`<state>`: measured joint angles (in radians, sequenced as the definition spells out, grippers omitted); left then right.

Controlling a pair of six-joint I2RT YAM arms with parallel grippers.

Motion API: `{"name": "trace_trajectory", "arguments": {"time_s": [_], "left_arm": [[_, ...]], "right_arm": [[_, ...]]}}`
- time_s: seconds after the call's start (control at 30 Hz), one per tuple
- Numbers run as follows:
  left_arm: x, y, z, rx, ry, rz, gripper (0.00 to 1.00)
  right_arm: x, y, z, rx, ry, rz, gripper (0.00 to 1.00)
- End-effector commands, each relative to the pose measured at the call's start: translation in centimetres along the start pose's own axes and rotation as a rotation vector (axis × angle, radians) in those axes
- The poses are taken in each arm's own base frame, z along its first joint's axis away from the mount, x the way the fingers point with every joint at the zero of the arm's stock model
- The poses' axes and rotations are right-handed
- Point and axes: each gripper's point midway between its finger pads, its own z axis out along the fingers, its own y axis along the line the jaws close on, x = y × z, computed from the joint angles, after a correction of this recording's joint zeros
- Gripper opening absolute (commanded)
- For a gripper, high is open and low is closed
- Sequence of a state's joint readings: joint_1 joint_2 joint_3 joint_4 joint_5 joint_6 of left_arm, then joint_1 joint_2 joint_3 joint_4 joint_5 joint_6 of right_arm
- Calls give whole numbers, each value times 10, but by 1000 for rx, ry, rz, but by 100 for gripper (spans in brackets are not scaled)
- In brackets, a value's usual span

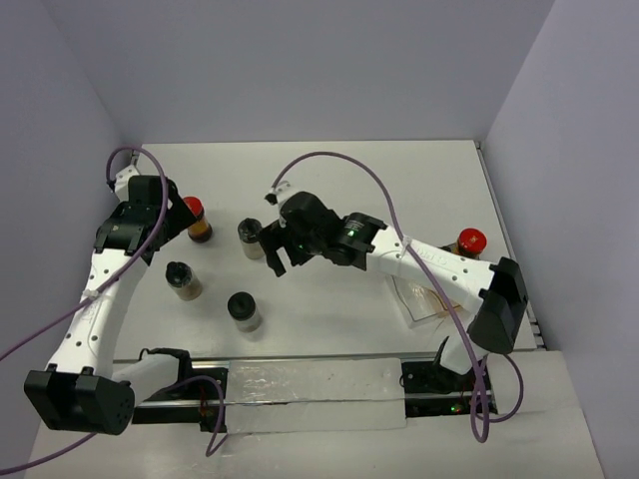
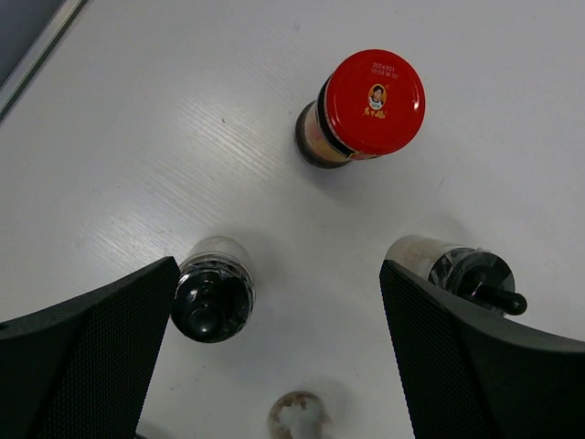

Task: Organize the condiment bottles

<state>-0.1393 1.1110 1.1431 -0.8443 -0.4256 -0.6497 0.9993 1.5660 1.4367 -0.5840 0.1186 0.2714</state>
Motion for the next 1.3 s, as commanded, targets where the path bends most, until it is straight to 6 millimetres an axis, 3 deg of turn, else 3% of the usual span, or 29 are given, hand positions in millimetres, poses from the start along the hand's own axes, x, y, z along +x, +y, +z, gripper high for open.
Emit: {"name": "trace_trajectory", "arguments": {"time_s": [0.0,0.13,0.37,0.6,1.27], "left_arm": [[-18,5,-12,5,-37,-25,100],[-25,5,-16,7,-51,-29,99],[-37,8,-23,-2,-96,-22,99],[-45,8,-29,3,-113,-29,100],[-33,7,-23,19,-90,-14,99]], "right_arm": [[-18,54,3,-136,-44,-42,98],[-10,89,15,-199,-15,-83,100],[3,117,35,-212,7,-123,100],[22,119,61,-164,67,-147,100],[62,129,96,-142,184,-192,100]]}}
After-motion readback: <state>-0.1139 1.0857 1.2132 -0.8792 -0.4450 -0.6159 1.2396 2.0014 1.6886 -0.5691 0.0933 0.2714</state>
